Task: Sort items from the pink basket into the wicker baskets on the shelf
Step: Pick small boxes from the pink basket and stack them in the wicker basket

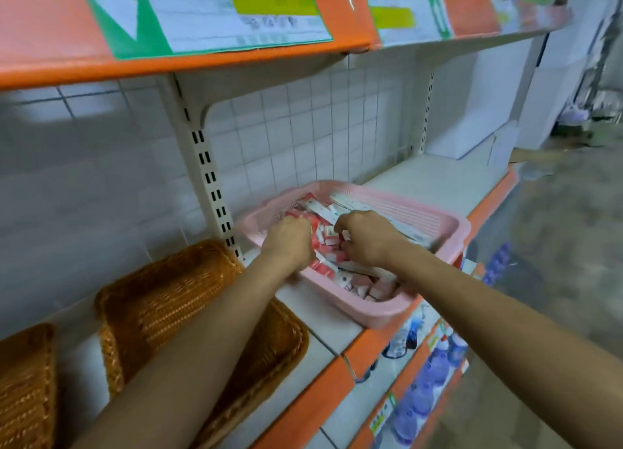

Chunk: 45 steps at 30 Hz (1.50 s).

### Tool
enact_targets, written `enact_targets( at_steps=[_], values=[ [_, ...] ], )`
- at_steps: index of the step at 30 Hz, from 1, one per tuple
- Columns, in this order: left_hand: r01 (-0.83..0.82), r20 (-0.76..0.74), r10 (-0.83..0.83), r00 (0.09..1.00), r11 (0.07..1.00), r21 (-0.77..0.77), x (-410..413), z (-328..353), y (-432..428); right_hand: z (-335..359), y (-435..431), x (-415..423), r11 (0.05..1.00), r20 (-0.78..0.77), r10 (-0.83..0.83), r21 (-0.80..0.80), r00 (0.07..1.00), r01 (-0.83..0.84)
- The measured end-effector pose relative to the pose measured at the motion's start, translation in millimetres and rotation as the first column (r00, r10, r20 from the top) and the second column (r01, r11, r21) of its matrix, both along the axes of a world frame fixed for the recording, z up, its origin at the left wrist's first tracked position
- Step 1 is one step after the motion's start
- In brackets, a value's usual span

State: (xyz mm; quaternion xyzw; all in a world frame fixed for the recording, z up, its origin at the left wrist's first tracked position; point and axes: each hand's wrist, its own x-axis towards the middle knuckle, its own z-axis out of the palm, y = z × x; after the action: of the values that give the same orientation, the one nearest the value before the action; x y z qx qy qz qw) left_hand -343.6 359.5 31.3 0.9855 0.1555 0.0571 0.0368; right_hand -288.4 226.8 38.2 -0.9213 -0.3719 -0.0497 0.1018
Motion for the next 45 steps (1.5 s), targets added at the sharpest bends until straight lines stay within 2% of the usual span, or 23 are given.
enact_targets(
  at_steps=[7, 13, 17, 25, 29, 35, 40, 42, 45],
  values=[
    [0.040, -0.083, -0.044, 0.996, 0.998, -0.048, 27, -5, 23, 2, 29, 42, 0.966, -0.122, 0.151, -0.194, 0.981, -0.173],
    [0.062, -0.159, -0.087, 0.983, 0.986, -0.157, 37, -3, 32, 3, 42, 64, 0.900, -0.140, 0.275, -0.310, 0.951, -0.305],
    [0.017, -0.195, -0.059, 0.979, 0.977, -0.210, 43, -6, 36, 1, 48, 78, 0.849, -0.157, 0.339, -0.373, 0.928, -0.374],
    [-0.095, -0.206, 0.089, 0.974, 0.995, -0.021, 52, -9, 17, -7, 48, 91, 0.825, -0.095, 0.436, -0.355, 0.895, -0.440],
    [-0.153, -0.119, 0.158, 0.980, 0.987, 0.045, 53, -10, 5, -7, 40, 94, 0.854, -0.175, 0.409, -0.273, 0.896, -0.443],
    [-0.251, -0.005, 0.251, 0.968, 0.966, 0.055, 55, -11, -13, -2, 30, 89, 0.865, -0.195, 0.400, -0.241, 0.895, -0.439],
    [-0.286, 0.162, 0.298, 0.941, 0.954, -0.089, 49, -6, -22, 16, 17, 79, 0.899, -0.136, 0.371, -0.196, 0.919, -0.392],
    [-0.271, 0.267, 0.332, 0.905, 0.932, -0.241, 46, -2, -24, 22, 11, 79, 0.912, -0.144, 0.368, -0.135, 0.919, -0.387],
    [-0.211, 0.353, 0.422, 0.835, 0.838, -0.503, 39, 2, -29, 29, 1, 80, 0.935, -0.165, 0.345, -0.026, 0.924, -0.353]
  ],
)
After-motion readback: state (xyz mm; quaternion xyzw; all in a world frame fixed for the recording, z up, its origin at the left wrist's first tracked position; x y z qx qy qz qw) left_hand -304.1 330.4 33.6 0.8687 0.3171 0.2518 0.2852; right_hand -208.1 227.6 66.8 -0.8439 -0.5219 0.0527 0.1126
